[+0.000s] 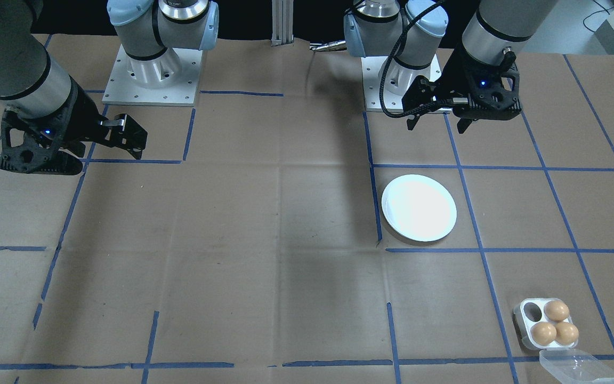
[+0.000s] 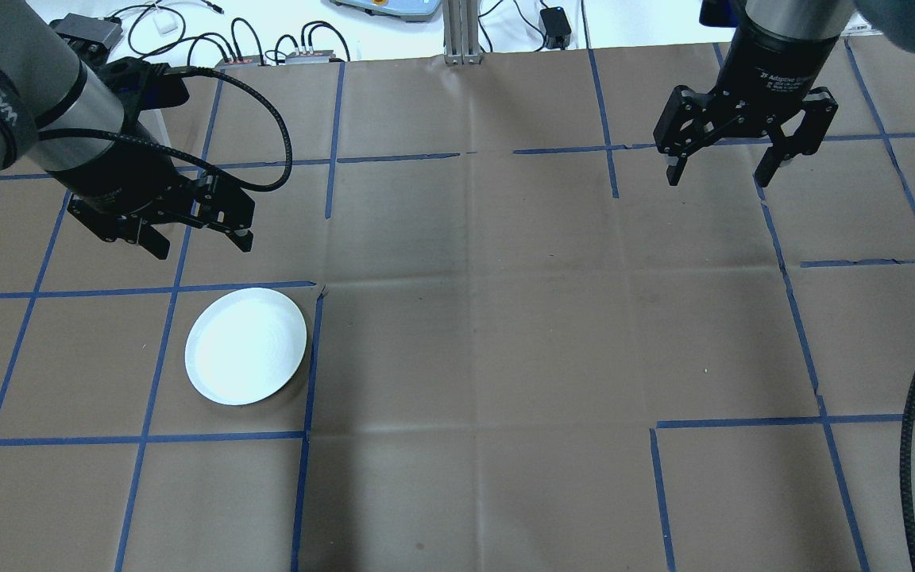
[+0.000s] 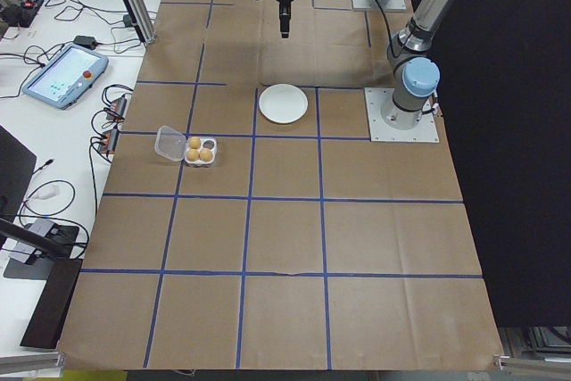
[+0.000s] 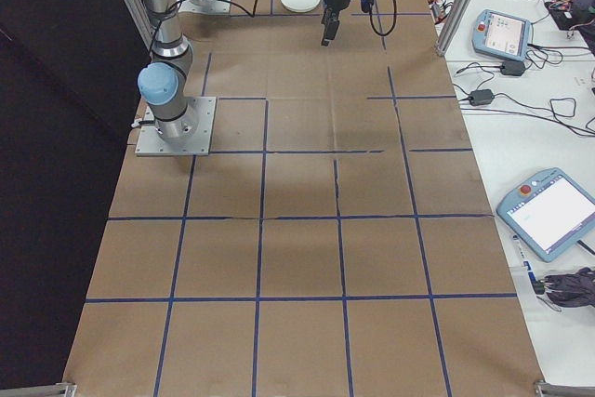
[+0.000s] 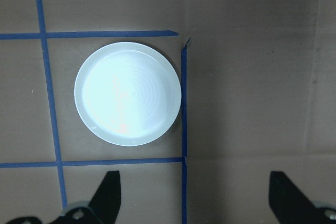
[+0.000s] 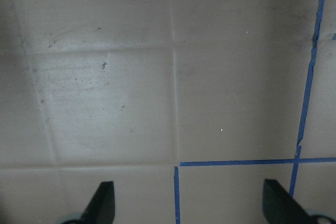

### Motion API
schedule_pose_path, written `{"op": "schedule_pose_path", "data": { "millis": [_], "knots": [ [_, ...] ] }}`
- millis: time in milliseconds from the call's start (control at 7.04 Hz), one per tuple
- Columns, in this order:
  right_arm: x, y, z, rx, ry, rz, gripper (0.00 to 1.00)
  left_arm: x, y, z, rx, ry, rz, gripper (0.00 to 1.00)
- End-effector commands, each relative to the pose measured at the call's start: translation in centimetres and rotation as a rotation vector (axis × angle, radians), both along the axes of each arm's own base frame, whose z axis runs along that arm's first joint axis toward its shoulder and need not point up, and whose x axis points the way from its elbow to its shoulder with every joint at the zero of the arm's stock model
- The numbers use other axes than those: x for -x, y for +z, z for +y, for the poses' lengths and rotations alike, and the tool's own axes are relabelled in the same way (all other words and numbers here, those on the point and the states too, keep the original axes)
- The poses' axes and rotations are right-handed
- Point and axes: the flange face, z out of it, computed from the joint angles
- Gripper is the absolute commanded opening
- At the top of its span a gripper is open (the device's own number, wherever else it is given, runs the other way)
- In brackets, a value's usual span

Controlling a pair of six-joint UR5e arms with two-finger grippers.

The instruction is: Place egg on plate

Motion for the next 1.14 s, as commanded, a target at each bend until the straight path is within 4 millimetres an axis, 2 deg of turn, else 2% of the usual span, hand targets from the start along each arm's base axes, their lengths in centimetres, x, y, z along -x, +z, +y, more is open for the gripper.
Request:
{"op": "schedule_pose_path", "data": {
  "millis": [0,284,852,995],
  "knots": [
    [0.0,0.01,0.01,0.0,0.0,0.0,1.0,0.11,0.17,0.15,-0.001,-0.009,-0.011,1.0],
    [0.0,0.01,0.01,0.0,0.0,0.0,1.0,0.22,-0.59,0.37,-0.019,-0.011,-0.008,1.0],
    [0.0,-0.07,-0.04,-0.001,0.0,0.0,1.0,0.18,-0.53,0.86,-0.018,-0.009,-0.009,1.0],
    [0.0,-0.07,-0.04,-0.001,0.0,0.0,1.0,-0.38,-0.6,0.7,-0.019,-0.009,-0.01,1.0]
  ]
}}
